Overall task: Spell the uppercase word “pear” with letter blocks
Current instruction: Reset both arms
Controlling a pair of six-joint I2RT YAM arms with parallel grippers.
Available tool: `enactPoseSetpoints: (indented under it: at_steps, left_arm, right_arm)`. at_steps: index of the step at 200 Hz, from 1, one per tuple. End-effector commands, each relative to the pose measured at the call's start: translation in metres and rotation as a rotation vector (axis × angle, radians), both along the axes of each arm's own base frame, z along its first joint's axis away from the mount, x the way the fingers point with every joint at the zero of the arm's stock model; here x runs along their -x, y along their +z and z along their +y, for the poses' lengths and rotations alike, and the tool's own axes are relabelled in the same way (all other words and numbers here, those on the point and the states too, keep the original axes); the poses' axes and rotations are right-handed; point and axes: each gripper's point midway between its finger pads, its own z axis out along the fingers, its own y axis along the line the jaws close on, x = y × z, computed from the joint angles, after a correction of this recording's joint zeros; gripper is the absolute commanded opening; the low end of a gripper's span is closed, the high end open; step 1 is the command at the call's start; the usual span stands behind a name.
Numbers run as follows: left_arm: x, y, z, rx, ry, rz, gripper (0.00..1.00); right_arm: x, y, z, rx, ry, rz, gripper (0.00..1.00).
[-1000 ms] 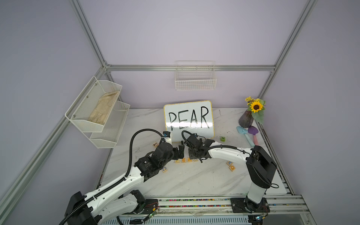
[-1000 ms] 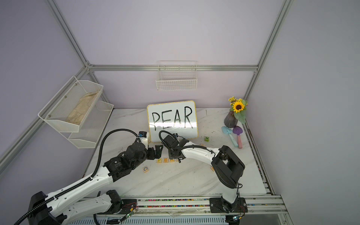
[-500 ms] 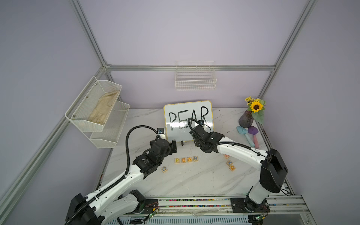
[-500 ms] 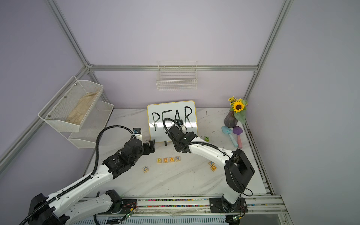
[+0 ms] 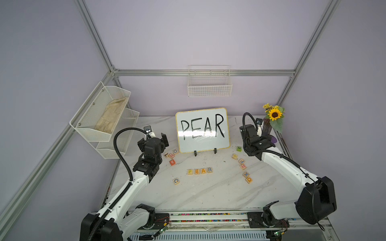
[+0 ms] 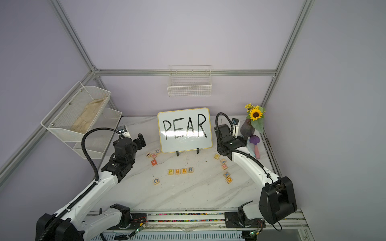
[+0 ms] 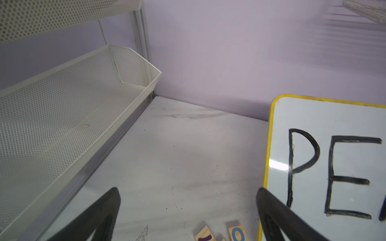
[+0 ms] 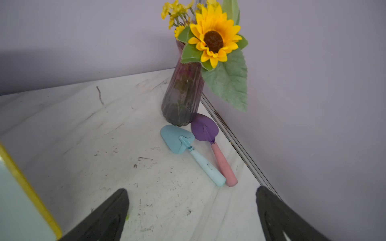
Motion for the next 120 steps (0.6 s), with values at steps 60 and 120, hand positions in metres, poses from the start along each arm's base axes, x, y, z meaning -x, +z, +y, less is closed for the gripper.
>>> enactPoseSetpoints:
  at_steps: [60, 120]
  left_arm:
    - [0.009, -0.065, 0.082, -0.013, 0.248, -0.009, 1.0]
    - [0.02, -0.104, 0.086, -0.094, 0.232, -0.054, 1.0]
  right_arm:
    - [-0.006, -0.088, -0.06, -0.074, -0.012, 0.055, 0.97]
    - [-0.01, -0.132, -0.06, -0.06, 0.048, -0.003, 0.98]
